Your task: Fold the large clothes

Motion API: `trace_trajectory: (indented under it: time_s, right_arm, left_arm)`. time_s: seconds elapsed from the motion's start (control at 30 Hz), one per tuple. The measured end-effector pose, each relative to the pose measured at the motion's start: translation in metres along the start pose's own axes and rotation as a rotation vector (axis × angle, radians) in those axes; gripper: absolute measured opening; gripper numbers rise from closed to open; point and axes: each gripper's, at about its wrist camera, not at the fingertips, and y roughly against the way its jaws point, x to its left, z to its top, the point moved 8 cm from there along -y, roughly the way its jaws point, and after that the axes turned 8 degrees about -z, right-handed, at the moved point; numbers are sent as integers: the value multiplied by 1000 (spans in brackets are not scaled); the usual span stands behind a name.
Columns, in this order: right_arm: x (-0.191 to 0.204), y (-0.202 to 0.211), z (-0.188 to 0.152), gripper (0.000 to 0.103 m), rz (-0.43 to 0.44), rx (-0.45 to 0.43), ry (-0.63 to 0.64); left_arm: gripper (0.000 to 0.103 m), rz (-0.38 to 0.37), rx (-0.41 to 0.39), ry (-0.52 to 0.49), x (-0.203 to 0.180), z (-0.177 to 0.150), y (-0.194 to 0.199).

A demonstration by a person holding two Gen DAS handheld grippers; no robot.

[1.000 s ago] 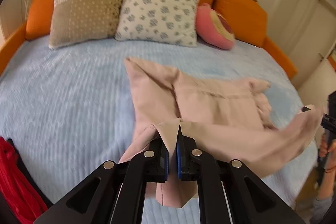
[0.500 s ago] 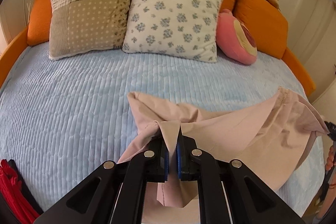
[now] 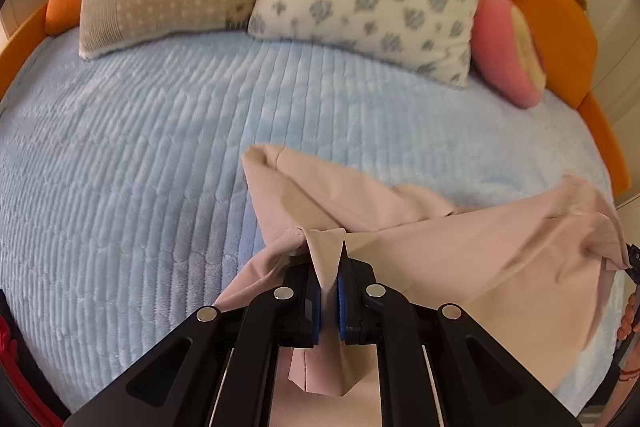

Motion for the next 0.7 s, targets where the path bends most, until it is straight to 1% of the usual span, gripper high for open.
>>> trace_trajectory:
  time_s: [0.1,0.17,0.23,0.3,0.4,0.43,0.47,0.5,0.53,0.57,0.6,0.67,0.7]
  right_arm:
    - [-8,-23,-9,7,-22,33,0]
    - [-8,-36,-15,8,-43,50,11]
    - [-6,-40,-18,10,-66,58,24]
    - [-4,-36,-19,11,-84,55,37]
    - [-3,-26,-17,16,-93,58,42]
    - [-3,-22,-16,19,-87,60,36]
    - [-3,-14,-14,22,-72,55,25]
    - [-3,-9,-12,23,-63,52,21]
    - [-2,-1,-11,28,-49,51,12]
    - [-2,4,-10,29,-40,51,8]
    - [-2,12,-8,30,-33,47,4]
    - [-1,26,-6,38,-7,49,-6]
    - [-1,32,-6,41,13,59,-17]
  left_arm:
    - [12,3,29,13,5,-6,-21]
    - [14,26,39,6,4,-9,-32]
    - [15,59,42,-12,0,-10,-37]
    - [16,78,29,-30,-4,-10,-33]
    - [29,69,-12,-52,-10,-8,-17]
    - [35,58,-29,-53,-11,-7,-9]
    - [45,49,-48,-52,-13,-6,0]
    - [52,46,-74,-53,-14,-4,10]
    - [70,66,-108,-62,-14,-1,21]
    - [76,92,-150,-77,-14,2,35]
    - [77,102,-175,-87,-15,5,45]
    - [77,75,-197,-79,-16,7,65]
    - [77,60,-207,-72,-17,7,75]
